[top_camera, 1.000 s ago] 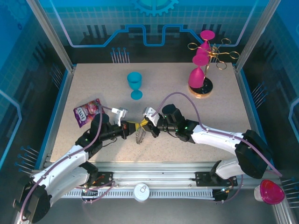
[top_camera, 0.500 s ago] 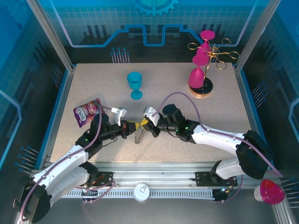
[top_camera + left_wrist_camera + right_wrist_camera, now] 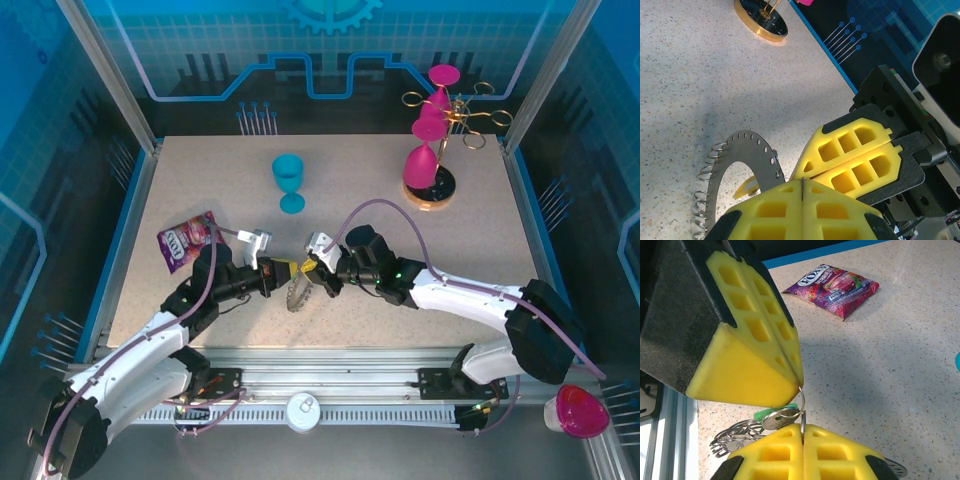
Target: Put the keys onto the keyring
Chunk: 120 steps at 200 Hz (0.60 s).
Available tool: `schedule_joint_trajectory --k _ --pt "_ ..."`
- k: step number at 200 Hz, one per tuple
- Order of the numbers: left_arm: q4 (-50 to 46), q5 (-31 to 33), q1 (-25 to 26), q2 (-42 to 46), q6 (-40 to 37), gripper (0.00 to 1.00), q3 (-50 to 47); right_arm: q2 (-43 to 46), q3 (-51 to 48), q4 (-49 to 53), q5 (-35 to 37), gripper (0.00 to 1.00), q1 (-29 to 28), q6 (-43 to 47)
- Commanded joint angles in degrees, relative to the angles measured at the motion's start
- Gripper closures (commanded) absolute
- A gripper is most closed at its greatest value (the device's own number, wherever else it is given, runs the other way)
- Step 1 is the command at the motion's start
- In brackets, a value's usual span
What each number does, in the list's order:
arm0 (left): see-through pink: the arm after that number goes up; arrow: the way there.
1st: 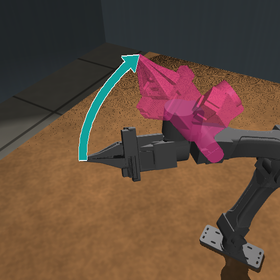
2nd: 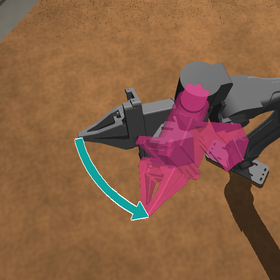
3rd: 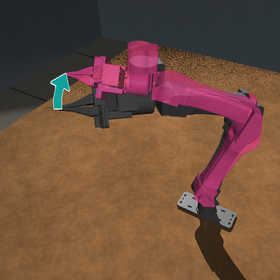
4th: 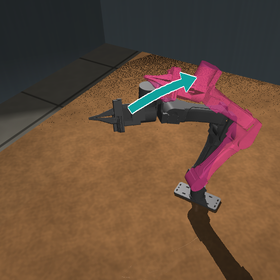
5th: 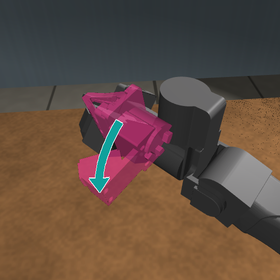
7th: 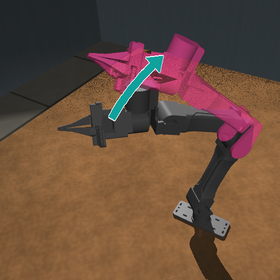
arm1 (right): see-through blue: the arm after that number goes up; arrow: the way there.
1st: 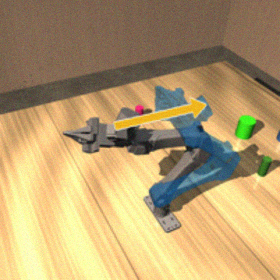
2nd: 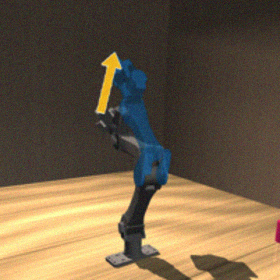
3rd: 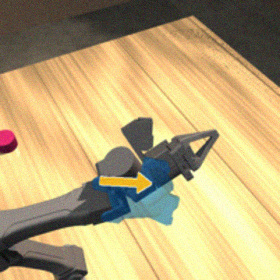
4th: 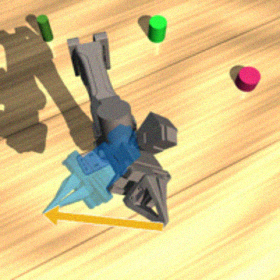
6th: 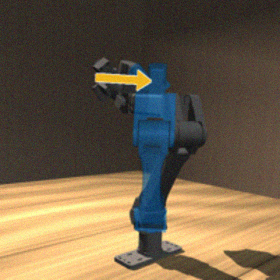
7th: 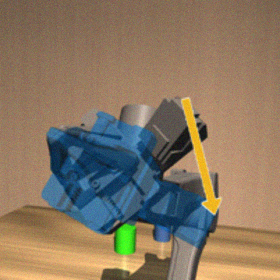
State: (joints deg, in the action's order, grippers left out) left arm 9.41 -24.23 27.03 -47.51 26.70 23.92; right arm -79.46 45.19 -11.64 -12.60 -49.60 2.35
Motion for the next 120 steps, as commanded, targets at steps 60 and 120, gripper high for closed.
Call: schedule_joint_trajectory --k 60,120 --pt "0.96 0.41 -0.37 0.40 -0.24 1.00 -0.76 2.63 -0.15 -3.54 -1.72 1.00 -0.79 -0.51" --pt "0.09 2.72 -0.47 0.44 -0.01 1.00 -0.58 3.68 -0.93 -5.87 -3.72 1.00 -0.84 -1.47"
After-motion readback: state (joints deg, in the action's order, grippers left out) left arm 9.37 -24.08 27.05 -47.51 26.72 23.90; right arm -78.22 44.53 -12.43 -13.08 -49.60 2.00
